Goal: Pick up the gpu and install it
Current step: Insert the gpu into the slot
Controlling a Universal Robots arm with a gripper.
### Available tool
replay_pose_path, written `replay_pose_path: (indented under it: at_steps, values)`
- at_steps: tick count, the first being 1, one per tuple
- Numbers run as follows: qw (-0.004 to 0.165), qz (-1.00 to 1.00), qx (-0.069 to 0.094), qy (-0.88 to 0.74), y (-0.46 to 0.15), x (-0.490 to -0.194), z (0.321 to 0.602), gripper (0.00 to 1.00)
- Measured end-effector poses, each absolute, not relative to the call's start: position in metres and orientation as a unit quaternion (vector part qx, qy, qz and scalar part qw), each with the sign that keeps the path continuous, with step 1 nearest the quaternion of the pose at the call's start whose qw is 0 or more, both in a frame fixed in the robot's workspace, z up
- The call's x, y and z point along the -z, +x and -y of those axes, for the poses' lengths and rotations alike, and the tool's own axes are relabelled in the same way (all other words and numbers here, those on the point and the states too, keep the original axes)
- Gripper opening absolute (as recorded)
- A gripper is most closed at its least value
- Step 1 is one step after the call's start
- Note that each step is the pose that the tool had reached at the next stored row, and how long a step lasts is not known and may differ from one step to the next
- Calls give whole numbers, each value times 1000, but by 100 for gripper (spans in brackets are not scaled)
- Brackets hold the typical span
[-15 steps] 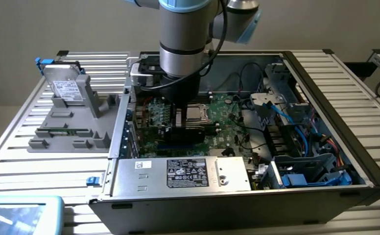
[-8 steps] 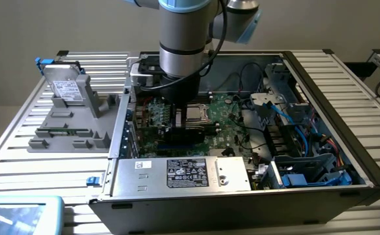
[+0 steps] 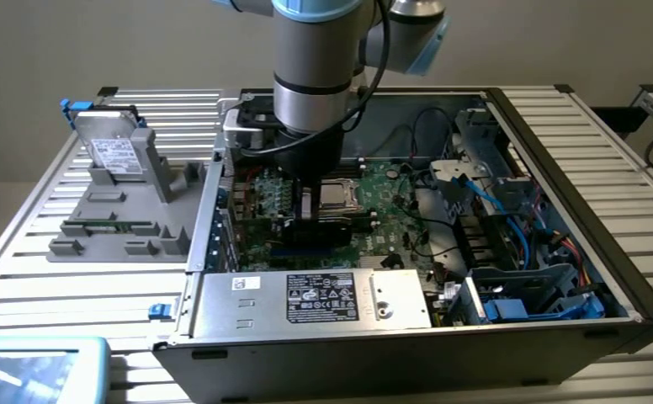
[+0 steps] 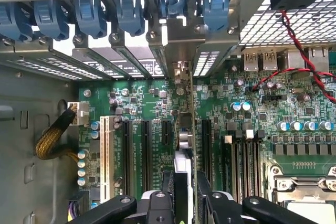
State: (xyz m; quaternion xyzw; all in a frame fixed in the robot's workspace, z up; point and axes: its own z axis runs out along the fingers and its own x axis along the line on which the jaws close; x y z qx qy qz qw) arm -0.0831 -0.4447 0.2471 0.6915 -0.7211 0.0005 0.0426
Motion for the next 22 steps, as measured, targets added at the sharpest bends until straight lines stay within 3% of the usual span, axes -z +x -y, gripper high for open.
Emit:
replay_pose_path:
  at_steps: [22]
  values:
    - [43,721,0,692,-85,-247,445,28]
